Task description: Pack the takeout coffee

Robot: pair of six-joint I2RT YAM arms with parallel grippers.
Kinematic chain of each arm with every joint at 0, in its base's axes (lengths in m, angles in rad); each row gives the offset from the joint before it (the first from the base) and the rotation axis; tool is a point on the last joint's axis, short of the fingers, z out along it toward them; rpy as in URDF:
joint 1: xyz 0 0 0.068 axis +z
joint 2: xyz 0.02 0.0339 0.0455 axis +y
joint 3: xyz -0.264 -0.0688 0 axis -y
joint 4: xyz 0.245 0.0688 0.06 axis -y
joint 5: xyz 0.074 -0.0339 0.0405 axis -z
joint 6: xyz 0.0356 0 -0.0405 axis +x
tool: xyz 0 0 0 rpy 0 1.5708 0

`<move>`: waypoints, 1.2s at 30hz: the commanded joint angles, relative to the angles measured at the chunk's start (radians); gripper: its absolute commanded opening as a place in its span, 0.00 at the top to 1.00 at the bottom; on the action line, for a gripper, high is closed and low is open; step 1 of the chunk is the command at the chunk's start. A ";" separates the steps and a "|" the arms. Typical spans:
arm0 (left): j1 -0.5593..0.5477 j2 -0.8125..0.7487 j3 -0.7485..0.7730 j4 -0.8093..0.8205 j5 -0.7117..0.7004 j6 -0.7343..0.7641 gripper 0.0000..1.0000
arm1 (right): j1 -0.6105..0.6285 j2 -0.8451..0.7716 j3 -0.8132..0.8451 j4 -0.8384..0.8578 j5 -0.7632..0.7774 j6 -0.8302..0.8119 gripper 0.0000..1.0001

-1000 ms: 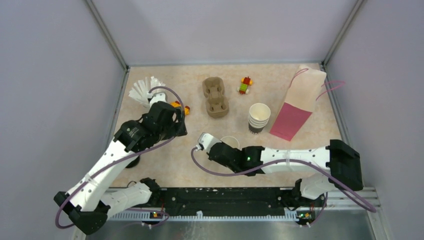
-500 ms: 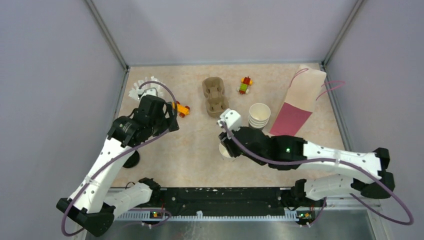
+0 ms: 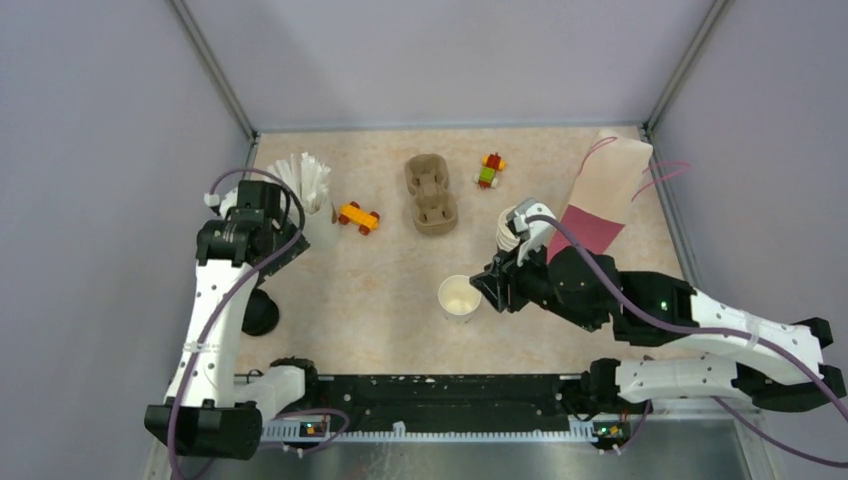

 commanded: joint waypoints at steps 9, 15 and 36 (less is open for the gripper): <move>0.124 0.045 -0.166 0.081 -0.132 0.147 0.33 | 0.008 -0.138 -0.045 -0.074 -0.003 0.031 0.62; 0.236 0.033 -0.242 0.196 -0.048 0.209 0.34 | 0.007 -0.139 -0.032 -0.082 0.002 0.000 0.62; 0.384 0.220 -0.303 0.378 0.078 0.164 0.48 | 0.007 -0.078 0.036 -0.084 0.070 -0.060 0.62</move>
